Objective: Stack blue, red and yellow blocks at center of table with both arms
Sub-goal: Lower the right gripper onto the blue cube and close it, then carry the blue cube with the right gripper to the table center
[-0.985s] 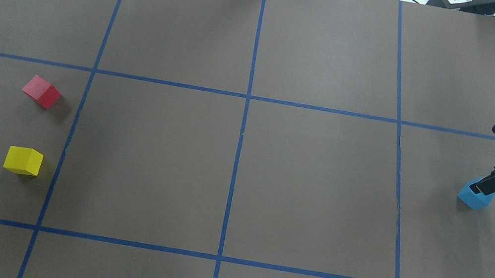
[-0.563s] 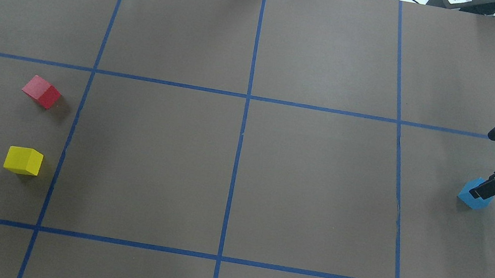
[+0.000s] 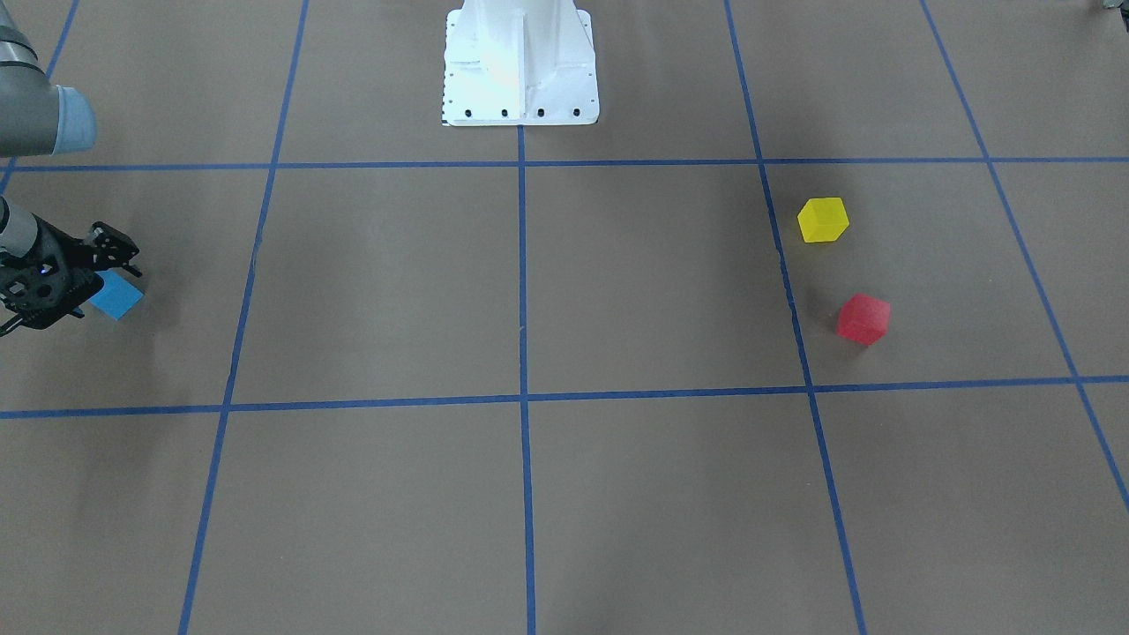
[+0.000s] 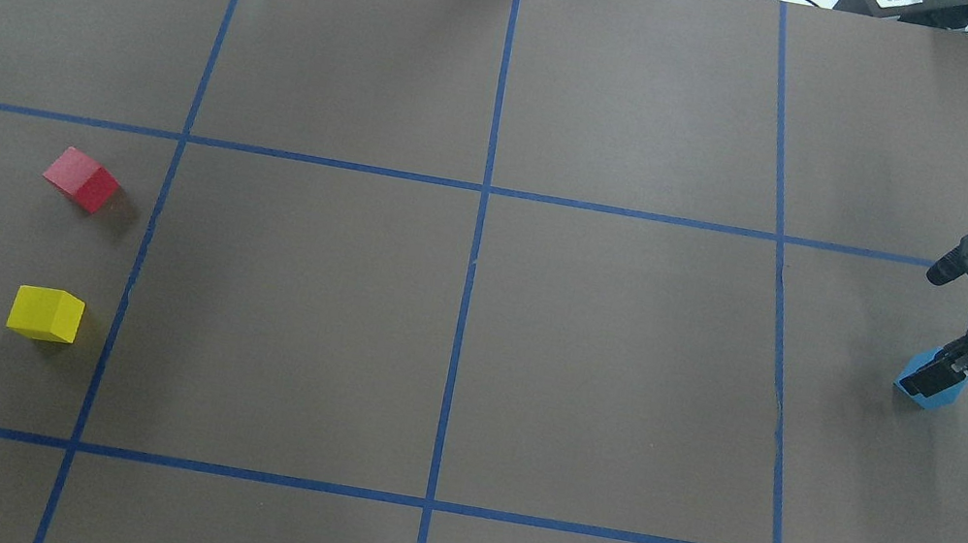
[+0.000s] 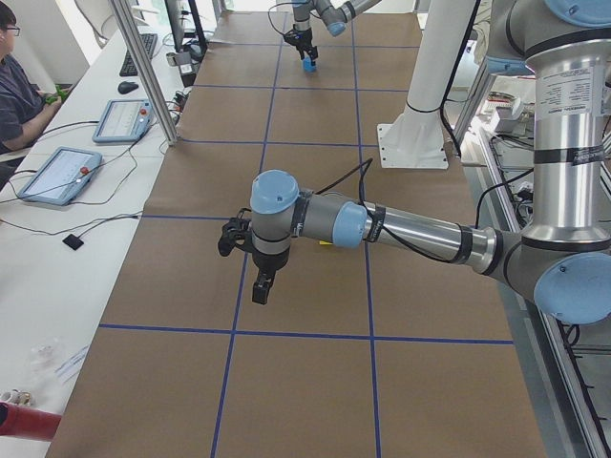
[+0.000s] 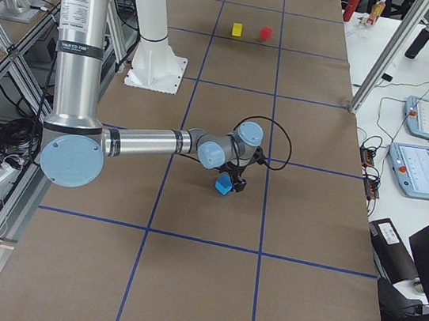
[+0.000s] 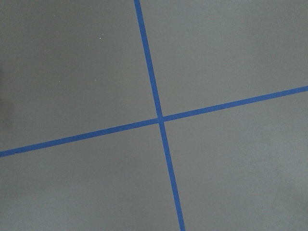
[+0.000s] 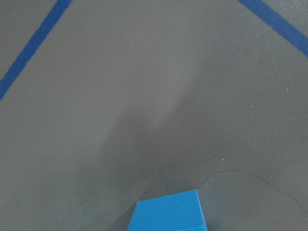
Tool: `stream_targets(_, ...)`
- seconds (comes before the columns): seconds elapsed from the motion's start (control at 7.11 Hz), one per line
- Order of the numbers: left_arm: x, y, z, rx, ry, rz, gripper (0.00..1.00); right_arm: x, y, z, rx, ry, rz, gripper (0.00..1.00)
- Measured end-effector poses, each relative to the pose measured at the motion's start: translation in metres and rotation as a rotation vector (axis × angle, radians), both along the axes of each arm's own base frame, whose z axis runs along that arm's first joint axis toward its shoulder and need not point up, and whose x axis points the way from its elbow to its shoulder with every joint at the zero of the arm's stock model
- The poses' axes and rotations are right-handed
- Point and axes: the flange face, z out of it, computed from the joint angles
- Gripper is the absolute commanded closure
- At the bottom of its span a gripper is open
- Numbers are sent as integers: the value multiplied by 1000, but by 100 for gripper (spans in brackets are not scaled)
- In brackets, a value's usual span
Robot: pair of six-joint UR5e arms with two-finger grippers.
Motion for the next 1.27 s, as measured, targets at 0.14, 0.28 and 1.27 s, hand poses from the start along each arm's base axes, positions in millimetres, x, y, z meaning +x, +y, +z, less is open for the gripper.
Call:
stream_targets(0.14,0,0,0,0,1,0,0,-2,-1,-2,7,2,0,100)
stream_targets(0.28,0,0,-1,1,1,0,1,-2,-3,-5,15,3,2,100)
stream_targets(1.27,3,-3,-8,43,-5,36,1,-68,-107,-295,-262,38,195,100)
